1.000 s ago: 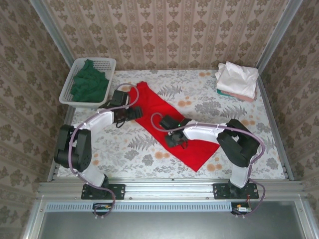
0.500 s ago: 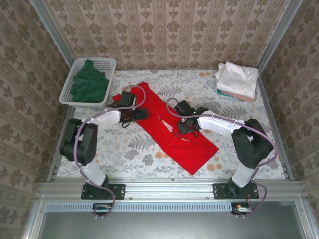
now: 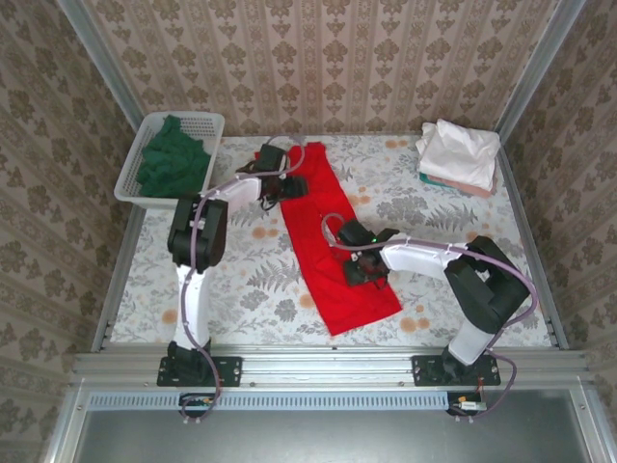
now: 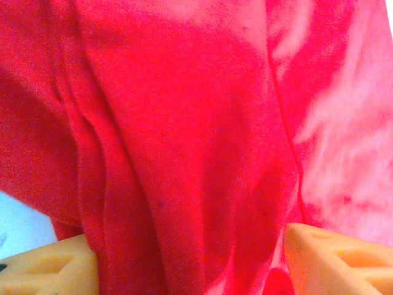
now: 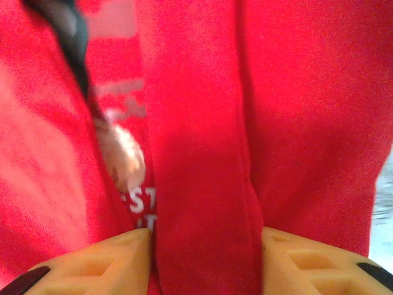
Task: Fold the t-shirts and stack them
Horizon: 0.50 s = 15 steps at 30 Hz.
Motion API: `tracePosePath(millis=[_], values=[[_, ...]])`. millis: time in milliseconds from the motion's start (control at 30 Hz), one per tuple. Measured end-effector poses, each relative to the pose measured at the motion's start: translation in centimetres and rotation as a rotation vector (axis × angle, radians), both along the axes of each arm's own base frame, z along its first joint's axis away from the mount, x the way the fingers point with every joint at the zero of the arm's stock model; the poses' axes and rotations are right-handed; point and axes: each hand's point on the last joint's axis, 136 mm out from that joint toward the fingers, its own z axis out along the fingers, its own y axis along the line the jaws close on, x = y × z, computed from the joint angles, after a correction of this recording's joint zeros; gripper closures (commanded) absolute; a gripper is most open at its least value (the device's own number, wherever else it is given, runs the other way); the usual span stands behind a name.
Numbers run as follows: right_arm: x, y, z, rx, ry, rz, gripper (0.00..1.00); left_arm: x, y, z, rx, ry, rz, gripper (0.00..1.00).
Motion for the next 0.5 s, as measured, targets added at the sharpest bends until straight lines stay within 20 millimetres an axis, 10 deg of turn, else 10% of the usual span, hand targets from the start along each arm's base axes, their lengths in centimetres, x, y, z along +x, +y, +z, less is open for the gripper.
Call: tracePosePath(millis=[233, 500], values=[[-1.7, 3.5, 1.3, 0.059, -0.010, 0.040, 0.49, 1.6, -1.2, 0.6, 0.035, -0.016, -0.098, 0.11], [4.1, 6.0, 6.0, 0.111, -0.158, 0.009, 0.56, -5.2, 4.7, 2.6, 0.083, 0.030, -0.086, 0.00]])
